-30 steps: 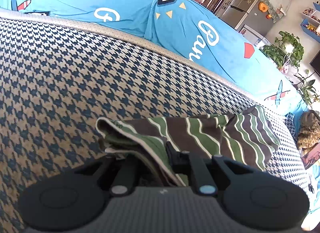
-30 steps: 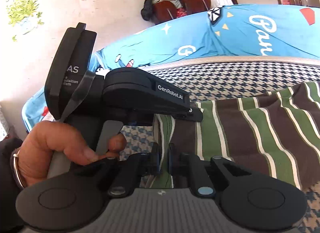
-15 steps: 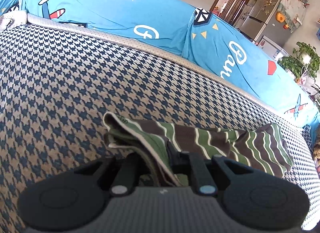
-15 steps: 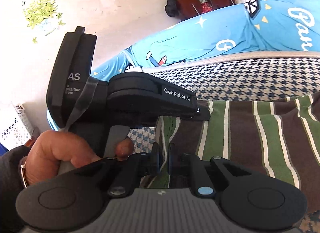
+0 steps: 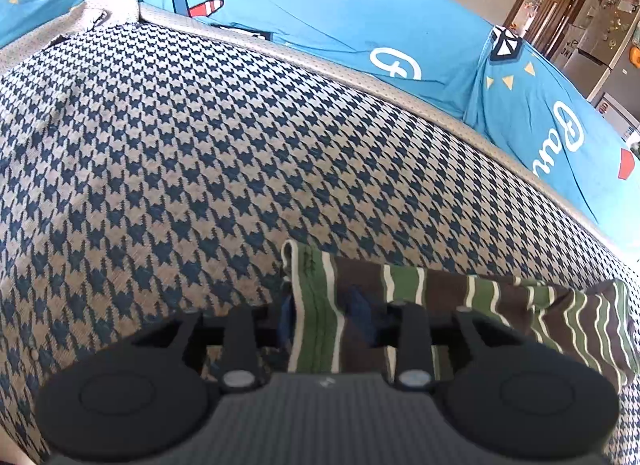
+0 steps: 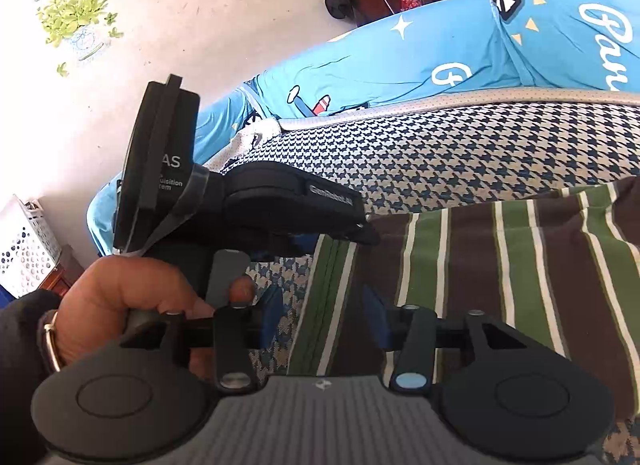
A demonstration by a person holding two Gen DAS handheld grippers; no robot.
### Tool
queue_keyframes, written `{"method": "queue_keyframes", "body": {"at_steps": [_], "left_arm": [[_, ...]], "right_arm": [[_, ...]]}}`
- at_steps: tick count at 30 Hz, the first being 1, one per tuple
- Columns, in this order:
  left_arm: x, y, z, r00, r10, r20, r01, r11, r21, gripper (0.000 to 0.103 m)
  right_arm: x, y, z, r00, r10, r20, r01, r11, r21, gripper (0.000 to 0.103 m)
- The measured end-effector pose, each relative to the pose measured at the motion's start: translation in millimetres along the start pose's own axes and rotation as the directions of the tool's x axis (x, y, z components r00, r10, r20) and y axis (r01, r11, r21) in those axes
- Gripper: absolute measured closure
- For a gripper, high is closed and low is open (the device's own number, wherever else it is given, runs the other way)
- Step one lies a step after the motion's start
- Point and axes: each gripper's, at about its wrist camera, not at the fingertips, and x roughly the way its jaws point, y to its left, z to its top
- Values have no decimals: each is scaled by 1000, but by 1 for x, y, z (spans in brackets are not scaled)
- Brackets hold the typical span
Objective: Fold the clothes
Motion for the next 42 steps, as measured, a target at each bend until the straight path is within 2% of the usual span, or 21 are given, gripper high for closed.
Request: {"method": "queue_keyframes", "body": {"at_steps": [3,8,13,18,21,24,31,36,42], "left_arm": [[-1,-11,-3,1000,-18,7,18,1000,25,60],[-4,-28,-8,999,-49,17,48,997,67,53],[-5,-46,-14,996,-81,24,78,991,110,49],[2,-65,-27,994,-113,0,111,982,154,48],[2,-74,-35,994,-111,25,104,977,184,46],[-1,-83,-39,992,-118,53,104,970,222,38],[11,-98,-56,987,-161,6,153,951,270,36],[18,-109,-66,982,-185,-27,185,935,302,29],[17,-123,-64,979,-195,-59,203,922,329,23]], "right_arm": [[-7,-6,-1,1000,-26,3,26,1000,3,55],[-22,-14,-6,997,-71,12,70,997,12,55],[-32,-24,-8,993,-113,25,113,993,22,55],[-44,-36,-10,987,-156,35,155,987,37,55],[-54,-44,-10,983,-178,47,176,983,49,55],[-63,-53,-12,978,-202,59,198,978,64,54],[-81,-82,-18,957,-284,58,276,955,111,54],[-94,-104,-19,941,-336,43,328,935,133,54],[-103,-120,-3,930,-365,43,360,929,92,54]]}}
